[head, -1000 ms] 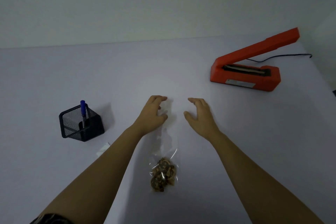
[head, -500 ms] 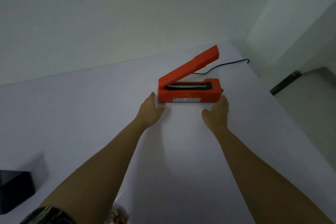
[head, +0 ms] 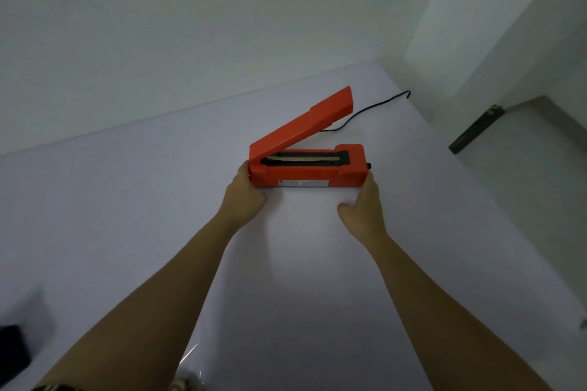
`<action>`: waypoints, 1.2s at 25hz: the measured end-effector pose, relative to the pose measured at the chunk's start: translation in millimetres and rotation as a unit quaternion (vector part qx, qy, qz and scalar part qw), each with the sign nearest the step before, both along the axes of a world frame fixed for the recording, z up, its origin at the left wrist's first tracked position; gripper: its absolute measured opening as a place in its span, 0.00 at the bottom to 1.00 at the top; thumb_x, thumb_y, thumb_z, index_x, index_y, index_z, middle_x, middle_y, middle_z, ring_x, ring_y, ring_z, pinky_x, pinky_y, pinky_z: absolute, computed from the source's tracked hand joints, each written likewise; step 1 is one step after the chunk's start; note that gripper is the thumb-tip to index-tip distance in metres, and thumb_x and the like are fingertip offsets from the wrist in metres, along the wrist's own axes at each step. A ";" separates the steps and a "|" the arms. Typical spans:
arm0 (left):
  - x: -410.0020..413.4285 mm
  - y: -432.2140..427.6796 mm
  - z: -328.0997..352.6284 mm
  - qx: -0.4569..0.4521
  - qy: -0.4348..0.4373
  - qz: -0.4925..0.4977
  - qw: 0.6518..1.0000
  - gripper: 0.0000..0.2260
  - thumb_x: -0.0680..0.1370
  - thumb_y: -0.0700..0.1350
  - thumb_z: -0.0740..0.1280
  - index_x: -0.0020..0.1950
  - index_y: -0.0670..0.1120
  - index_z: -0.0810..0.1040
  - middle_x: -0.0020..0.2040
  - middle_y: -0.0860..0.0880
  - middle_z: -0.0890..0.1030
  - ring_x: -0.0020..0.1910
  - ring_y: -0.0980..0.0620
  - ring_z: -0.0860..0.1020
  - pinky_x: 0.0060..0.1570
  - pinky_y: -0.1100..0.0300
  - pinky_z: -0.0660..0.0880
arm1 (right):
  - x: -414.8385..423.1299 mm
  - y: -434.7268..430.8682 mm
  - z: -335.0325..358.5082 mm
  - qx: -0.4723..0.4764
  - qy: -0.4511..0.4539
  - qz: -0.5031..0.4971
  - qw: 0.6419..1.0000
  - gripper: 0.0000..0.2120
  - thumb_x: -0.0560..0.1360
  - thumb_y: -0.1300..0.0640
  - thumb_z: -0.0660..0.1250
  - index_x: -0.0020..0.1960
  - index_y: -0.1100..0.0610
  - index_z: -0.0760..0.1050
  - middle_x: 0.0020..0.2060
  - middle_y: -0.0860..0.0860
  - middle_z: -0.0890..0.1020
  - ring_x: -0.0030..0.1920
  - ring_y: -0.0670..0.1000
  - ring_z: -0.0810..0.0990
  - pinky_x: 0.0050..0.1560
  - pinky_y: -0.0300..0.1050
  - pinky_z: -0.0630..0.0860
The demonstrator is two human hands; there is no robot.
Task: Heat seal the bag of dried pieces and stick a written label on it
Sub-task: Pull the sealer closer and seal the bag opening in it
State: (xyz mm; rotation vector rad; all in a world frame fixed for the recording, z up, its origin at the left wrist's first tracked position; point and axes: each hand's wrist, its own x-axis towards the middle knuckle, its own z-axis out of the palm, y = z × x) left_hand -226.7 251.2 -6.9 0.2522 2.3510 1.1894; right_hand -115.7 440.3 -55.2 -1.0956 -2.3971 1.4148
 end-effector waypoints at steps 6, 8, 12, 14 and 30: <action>45.3 -31.9 -5.2 -0.006 0.008 -0.042 0.999 0.31 0.74 0.33 0.63 0.74 0.46 0.57 0.68 0.41 0.71 0.65 0.43 0.70 0.56 0.60 0.66 | 76.1 -34.2 3.6 0.026 0.037 0.006 0.999 0.38 0.69 0.69 0.66 0.74 0.57 0.54 0.66 0.56 0.67 0.64 0.53 0.68 0.59 0.39 0.65; 61.1 -41.1 -5.1 0.000 0.012 -0.041 0.999 0.29 0.75 0.34 0.62 0.74 0.46 0.58 0.68 0.42 0.71 0.66 0.43 0.70 0.58 0.59 0.65 | 92.6 -40.7 4.5 0.030 0.037 -0.004 0.999 0.33 0.70 0.66 0.67 0.72 0.57 0.58 0.63 0.55 0.70 0.62 0.50 0.69 0.58 0.39 0.65; 84.6 -53.5 -2.7 0.024 -0.005 -0.002 1.000 0.20 0.80 0.39 0.56 0.73 0.46 0.62 0.68 0.42 0.72 0.66 0.44 0.70 0.63 0.55 0.65 | 115.2 -47.7 0.7 0.052 0.063 -0.026 0.996 0.21 0.75 0.54 0.64 0.67 0.54 0.67 0.60 0.52 0.76 0.61 0.50 0.74 0.61 0.46 0.72; 85.6 -56.2 0.3 0.030 0.013 -0.001 0.999 0.20 0.81 0.46 0.55 0.73 0.46 0.61 0.70 0.43 0.70 0.67 0.45 0.69 0.64 0.55 0.65 | 114.2 -44.9 6.2 0.060 0.062 -0.044 0.995 0.18 0.78 0.49 0.60 0.64 0.54 0.70 0.58 0.52 0.78 0.58 0.51 0.76 0.59 0.48 0.74; 60.0 -38.6 27.8 0.077 0.211 -0.079 0.971 0.21 0.79 0.47 0.62 0.71 0.46 0.65 0.63 0.47 0.75 0.59 0.50 0.75 0.60 0.57 0.70 | 101.0 -26.1 19.4 0.146 -0.045 -0.052 0.987 0.22 0.79 0.47 0.55 0.46 0.61 0.81 0.34 0.55 0.81 0.35 0.52 0.76 0.37 0.42 0.71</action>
